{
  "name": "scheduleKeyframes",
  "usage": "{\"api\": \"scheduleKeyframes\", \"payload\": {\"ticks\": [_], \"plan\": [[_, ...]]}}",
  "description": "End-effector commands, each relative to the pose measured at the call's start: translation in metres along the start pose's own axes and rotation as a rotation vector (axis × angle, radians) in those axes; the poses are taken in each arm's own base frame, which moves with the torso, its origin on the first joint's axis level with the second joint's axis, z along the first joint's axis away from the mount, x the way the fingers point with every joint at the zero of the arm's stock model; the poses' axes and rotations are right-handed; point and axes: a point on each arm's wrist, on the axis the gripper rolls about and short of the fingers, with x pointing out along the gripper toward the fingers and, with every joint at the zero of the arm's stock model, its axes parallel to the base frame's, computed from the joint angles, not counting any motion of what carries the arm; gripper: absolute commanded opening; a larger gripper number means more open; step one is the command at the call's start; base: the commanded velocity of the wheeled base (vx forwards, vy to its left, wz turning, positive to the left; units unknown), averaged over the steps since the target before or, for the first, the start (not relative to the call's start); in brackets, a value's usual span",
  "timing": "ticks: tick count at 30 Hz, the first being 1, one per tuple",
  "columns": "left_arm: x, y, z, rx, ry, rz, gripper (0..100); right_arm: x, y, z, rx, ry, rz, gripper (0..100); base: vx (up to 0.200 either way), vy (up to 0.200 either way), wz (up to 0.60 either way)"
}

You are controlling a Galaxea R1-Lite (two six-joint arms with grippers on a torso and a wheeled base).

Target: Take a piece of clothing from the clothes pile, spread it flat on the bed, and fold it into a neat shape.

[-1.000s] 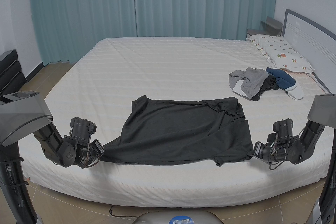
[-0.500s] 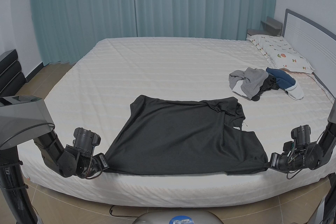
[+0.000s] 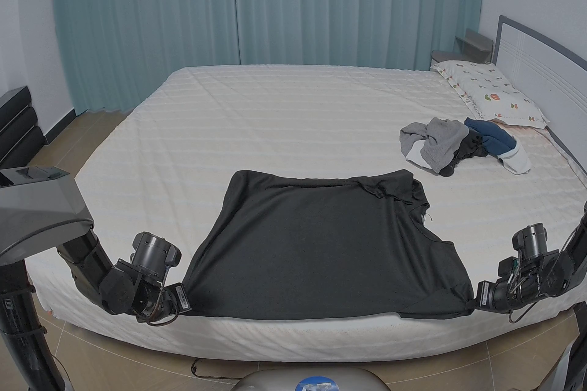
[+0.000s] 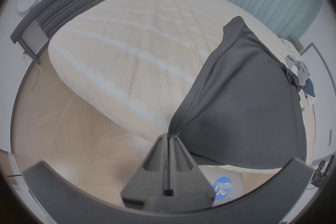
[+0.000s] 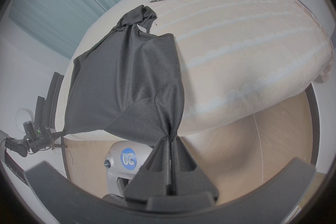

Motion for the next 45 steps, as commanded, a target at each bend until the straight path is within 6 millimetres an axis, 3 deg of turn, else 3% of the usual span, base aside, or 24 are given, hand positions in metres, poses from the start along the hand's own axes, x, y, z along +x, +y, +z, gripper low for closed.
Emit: {"api": "scheduleKeyframes", "payload": {"ticks": [1,2,3,4,7,17,26,34,45], "plan": [[0.000,-0.002,-0.005,0.018,0.016,0.003,0,0.006,0.001,-0.001,-0.006,0.020,-0.003,0,0.000,0.000,0.00],[0.000,-0.002,-0.006,0.020,0.019,0.004,100,0.008,0.000,-0.001,-0.004,0.026,-0.005,0,0.000,0.000,0.00],[0.001,-0.002,-0.006,0.020,0.020,0.005,100,0.010,0.000,-0.001,-0.003,0.030,-0.006,0,0.000,0.000,0.00],[0.000,-0.003,-0.006,0.019,0.019,0.002,100,0.012,-0.001,-0.001,-0.001,0.035,-0.008,100,0.000,0.000,0.00],[0.000,-0.005,-0.005,0.016,0.016,-0.005,100,0.017,0.001,0.008,0.012,0.010,0.003,100,0.000,0.000,0.00],[-0.010,-0.011,0.014,-0.038,-0.038,-0.085,100,0.004,0.021,0.051,0.188,-0.138,0.140,100,0.000,0.000,0.00],[-0.019,-0.022,0.030,-0.172,-0.067,-0.170,100,0.008,0.028,0.042,0.265,-0.200,0.217,100,0.000,0.000,0.00],[-0.018,-0.026,0.032,-0.198,-0.046,-0.207,100,0.022,0.028,0.034,0.309,-0.213,0.244,100,0.000,0.000,0.00],[-0.019,-0.031,0.040,-0.268,-0.032,-0.249,100,0.024,0.037,0.034,0.367,-0.216,0.285,100,0.000,0.000,0.00]]}}
